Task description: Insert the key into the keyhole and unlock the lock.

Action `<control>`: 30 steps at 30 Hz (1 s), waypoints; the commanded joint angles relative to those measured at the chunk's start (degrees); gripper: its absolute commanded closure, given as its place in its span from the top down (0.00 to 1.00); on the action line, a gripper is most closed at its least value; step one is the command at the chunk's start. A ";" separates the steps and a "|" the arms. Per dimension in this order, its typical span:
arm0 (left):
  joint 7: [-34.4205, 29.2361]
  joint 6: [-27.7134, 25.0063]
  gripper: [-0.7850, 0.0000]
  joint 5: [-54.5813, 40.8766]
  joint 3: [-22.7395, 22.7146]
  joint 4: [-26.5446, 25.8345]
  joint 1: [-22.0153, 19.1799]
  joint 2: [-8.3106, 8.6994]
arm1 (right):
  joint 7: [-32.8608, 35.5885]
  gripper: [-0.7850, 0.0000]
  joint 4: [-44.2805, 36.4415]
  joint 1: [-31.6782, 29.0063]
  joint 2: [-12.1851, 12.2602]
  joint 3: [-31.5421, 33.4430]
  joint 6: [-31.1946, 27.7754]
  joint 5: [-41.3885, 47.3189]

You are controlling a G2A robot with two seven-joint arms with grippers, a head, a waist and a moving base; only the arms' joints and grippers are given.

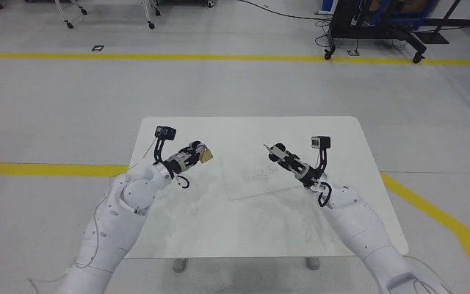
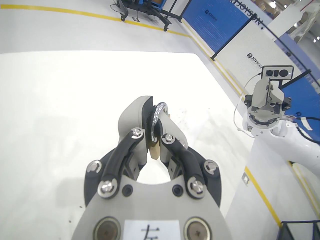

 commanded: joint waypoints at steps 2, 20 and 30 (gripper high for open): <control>-4.27 4.22 0.00 -25.32 -0.89 2.99 0.02 -0.94 | -1.36 0.00 -1.67 -0.75 -0.70 -1.82 3.09 0.16; -16.14 19.55 0.00 -48.97 2.22 13.11 -9.82 -3.54 | -2.59 0.00 -0.64 2.37 -3.21 -6.44 7.08 4.05; -18.05 34.48 0.00 -56.07 4.58 22.01 -16.84 -5.04 | -15.56 0.00 -6.37 1.16 -3.12 -5.61 13.57 -17.96</control>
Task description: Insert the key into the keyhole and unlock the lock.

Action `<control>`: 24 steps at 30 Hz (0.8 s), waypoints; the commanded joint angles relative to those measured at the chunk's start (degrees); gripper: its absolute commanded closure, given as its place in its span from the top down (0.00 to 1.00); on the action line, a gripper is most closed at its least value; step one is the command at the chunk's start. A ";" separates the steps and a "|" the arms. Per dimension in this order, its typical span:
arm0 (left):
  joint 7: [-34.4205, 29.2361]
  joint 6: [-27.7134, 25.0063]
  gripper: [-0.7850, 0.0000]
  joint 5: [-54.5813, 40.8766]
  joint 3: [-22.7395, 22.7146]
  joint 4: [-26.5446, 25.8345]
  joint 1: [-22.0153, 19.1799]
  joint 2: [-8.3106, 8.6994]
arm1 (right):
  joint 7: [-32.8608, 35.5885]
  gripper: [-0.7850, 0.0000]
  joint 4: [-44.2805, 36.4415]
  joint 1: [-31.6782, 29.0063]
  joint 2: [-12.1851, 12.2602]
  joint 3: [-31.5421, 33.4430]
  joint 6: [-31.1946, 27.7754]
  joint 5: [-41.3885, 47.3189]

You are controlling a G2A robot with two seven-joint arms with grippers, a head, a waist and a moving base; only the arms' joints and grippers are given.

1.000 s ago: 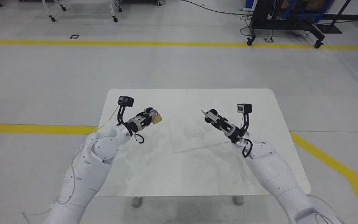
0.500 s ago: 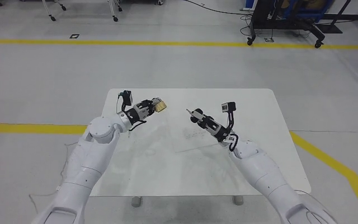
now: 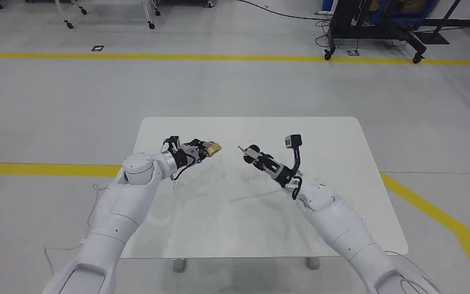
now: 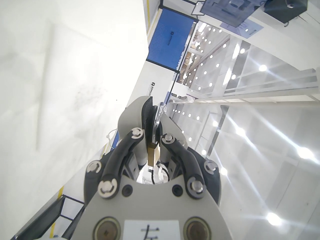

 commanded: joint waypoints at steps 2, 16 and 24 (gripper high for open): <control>-2.56 -4.30 0.00 -1.92 -1.63 0.37 -1.11 0.11 | -5.29 0.00 -4.45 -1.88 0.33 1.02 0.50 -9.16; -1.04 4.90 0.00 -2.19 -1.87 -1.22 -1.34 0.35 | -4.34 0.00 -1.27 0.50 -0.53 -1.15 3.01 -12.98; -6.89 16.16 0.00 3.80 1.92 -1.17 -4.53 0.80 | -2.75 0.00 -8.66 5.92 2.04 4.36 0.18 -41.04</control>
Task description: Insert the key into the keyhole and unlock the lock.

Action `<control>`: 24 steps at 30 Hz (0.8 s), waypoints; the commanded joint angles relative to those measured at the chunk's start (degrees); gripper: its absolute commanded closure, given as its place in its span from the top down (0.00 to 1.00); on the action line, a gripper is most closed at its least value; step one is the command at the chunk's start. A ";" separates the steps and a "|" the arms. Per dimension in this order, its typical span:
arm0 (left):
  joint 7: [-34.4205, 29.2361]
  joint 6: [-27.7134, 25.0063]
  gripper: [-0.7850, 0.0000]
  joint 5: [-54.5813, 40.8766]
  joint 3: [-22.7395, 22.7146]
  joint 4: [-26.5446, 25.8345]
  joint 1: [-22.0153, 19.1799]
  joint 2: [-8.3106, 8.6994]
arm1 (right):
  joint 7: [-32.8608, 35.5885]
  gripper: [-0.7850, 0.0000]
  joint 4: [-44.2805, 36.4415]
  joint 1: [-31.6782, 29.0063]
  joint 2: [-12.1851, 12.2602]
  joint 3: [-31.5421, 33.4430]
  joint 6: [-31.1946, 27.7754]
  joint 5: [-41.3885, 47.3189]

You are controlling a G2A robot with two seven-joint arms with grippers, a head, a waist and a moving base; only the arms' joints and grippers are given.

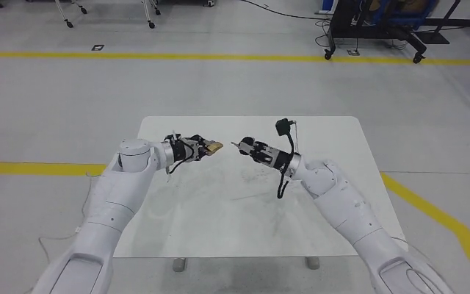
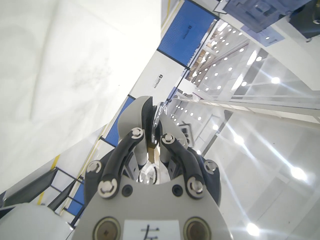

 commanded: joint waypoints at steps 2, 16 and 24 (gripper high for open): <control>-3.18 1.12 0.00 1.22 1.47 1.30 -1.21 -0.05 | -0.70 0.00 -7.00 -0.65 1.35 2.68 -0.63 -16.38; -2.69 -2.25 0.00 -2.53 1.14 3.86 -1.52 -0.64 | 3.17 0.00 -15.73 -2.20 2.49 3.18 2.81 -33.56; -2.96 4.60 0.00 0.46 5.04 3.36 -1.73 -1.01 | 2.30 0.00 -26.33 0.84 3.76 0.44 -6.95 -58.93</control>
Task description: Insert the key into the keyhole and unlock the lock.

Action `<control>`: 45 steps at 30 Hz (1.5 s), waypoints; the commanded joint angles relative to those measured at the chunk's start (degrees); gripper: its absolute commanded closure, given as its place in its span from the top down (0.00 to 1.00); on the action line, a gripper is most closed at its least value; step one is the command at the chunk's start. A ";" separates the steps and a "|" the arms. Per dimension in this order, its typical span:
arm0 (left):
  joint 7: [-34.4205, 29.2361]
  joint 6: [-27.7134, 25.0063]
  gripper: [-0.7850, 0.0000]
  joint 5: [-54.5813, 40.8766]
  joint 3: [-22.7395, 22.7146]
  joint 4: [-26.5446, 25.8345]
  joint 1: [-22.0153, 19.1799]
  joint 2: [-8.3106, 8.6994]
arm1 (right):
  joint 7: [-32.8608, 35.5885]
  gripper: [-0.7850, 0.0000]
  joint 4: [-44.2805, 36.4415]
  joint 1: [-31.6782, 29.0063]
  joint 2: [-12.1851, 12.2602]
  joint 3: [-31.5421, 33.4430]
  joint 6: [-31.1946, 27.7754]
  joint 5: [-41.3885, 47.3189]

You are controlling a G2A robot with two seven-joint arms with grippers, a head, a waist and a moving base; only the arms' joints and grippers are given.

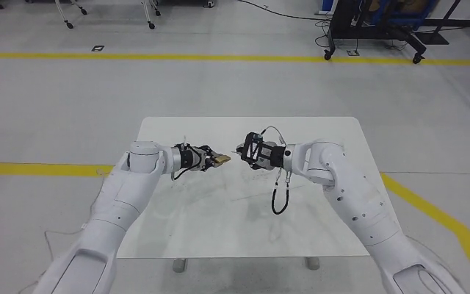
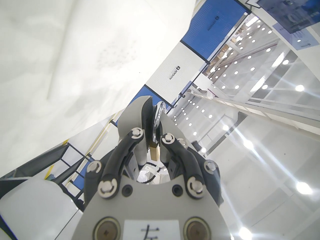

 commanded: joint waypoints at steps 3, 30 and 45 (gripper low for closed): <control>-1.09 0.67 0.00 0.61 1.08 0.95 -0.75 -0.12 | 0.22 0.00 -6.34 2.89 0.77 -2.96 -9.79 -15.93; 1.32 3.84 0.00 -9.12 1.85 5.79 -2.42 -1.94 | 18.66 0.00 -6.40 12.35 -2.02 -20.52 -8.73 -19.19; 0.98 3.61 0.00 -8.62 2.50 5.64 -2.48 -1.87 | 23.80 0.00 -3.67 13.81 -4.22 -23.05 -6.34 -17.80</control>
